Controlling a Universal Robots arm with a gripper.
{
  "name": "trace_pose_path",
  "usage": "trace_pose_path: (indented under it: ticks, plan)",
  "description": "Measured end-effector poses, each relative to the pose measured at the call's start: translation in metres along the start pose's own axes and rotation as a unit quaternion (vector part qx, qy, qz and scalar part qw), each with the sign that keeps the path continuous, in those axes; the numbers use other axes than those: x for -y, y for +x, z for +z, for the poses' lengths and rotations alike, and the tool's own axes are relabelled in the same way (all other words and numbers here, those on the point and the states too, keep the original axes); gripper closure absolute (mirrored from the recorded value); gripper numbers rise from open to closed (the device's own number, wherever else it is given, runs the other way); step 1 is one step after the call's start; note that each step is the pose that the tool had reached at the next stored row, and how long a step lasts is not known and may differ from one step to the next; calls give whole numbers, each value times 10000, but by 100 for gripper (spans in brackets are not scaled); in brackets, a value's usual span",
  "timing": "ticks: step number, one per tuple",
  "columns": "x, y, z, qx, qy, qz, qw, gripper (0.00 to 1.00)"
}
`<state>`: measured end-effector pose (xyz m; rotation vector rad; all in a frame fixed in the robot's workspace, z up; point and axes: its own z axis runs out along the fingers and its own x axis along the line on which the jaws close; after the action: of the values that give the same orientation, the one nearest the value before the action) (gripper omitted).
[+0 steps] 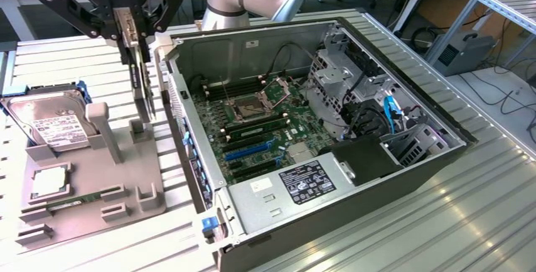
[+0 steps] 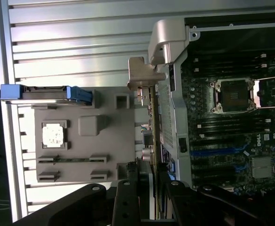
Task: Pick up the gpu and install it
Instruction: 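Pick up the gpu and move the gpu toward the slot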
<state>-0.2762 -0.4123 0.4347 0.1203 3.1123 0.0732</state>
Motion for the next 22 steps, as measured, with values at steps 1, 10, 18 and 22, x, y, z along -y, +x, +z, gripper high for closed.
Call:
trace_pose_path:
  ticks: [1,10,18,22]
  plan:
    - [0,-3,0,0,0,0,10000,73]
    - [-3,-39,1,0,0,0,10000,73]
    - [-5,-63,2,0,0,0,10000,73]
    - [-6,-76,2,0,0,0,10000,73]
